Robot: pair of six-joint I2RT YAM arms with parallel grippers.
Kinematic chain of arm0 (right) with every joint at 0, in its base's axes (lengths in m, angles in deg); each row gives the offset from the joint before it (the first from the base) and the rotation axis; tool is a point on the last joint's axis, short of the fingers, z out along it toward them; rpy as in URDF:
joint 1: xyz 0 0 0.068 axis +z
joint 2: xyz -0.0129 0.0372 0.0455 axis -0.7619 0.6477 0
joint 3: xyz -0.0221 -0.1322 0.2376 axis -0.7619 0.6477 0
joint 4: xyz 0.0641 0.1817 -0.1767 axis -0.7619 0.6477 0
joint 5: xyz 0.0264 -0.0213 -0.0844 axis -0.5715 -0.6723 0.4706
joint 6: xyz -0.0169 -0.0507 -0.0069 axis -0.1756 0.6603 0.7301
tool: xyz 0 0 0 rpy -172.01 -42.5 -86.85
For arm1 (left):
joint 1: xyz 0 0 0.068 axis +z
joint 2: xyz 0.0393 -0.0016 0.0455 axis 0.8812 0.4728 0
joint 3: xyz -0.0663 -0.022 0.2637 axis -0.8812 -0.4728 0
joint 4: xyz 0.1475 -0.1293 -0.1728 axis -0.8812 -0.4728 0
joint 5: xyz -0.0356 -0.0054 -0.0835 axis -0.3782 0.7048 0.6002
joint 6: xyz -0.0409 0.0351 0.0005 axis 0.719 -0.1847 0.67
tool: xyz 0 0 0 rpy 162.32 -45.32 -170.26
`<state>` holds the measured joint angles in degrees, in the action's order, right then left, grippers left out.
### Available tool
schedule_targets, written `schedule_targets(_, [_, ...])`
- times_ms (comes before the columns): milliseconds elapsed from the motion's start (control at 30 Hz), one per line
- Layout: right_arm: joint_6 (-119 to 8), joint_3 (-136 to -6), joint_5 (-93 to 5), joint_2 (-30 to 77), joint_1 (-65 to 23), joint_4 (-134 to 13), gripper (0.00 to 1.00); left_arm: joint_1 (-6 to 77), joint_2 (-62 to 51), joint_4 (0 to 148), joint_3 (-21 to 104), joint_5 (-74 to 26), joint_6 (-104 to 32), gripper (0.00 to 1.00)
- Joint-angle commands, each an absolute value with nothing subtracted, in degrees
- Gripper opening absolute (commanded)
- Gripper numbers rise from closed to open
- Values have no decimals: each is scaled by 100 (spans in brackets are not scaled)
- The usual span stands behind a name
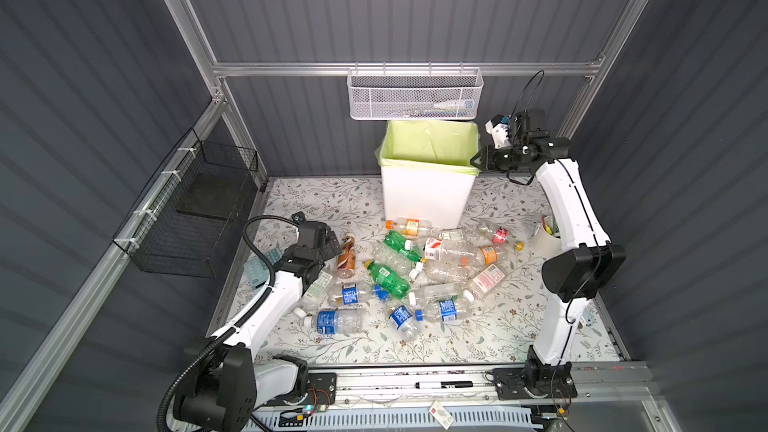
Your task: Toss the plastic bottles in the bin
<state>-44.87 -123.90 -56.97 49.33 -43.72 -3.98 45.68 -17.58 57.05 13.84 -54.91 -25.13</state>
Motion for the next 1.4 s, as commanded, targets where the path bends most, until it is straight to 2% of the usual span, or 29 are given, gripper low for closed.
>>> schedule_targets(0, [-4321,-12126,-5657,4848,-4458,172,31,4535,-1823,5744,1392,-5434,-2561,100])
schedule_targets(567, [-4417,-11419,-5700,4222,-4638,-71,34,4535,-1893,5426,1382,-5473,-2536,100])
schedule_targets(600, [-4433,-11406,-5696,4196,-4646,-83,36,4535,-1893,5407,1378,-5473,-2535,100])
schedule_targets(667, [-4470,-11380,-5623,4134,-4657,-124,48,4535,-1877,5371,1396,-5473,-2549,100])
schedule_targets(733, [-4514,-11293,-5578,4021,-4665,-250,56,4535,-1858,5295,1426,-5489,-2534,100])
schedule_targets(767, [-4521,-11236,-5559,3950,-4665,-332,63,4535,-1841,5238,1456,-5520,-2526,100])
schedule_targets(867, [-4658,-10733,-5297,3532,-4665,-853,97,4534,-1797,5047,1553,-5552,-2517,100])
schedule_targets(1133, [-5013,-8236,-4257,1863,-4712,-2591,99,4466,-1711,4689,1557,-5302,-2608,100])
schedule_targets(1367, [-5277,-6206,-4046,546,-4966,-3668,99,4335,-997,4462,2064,-4751,-3217,100])
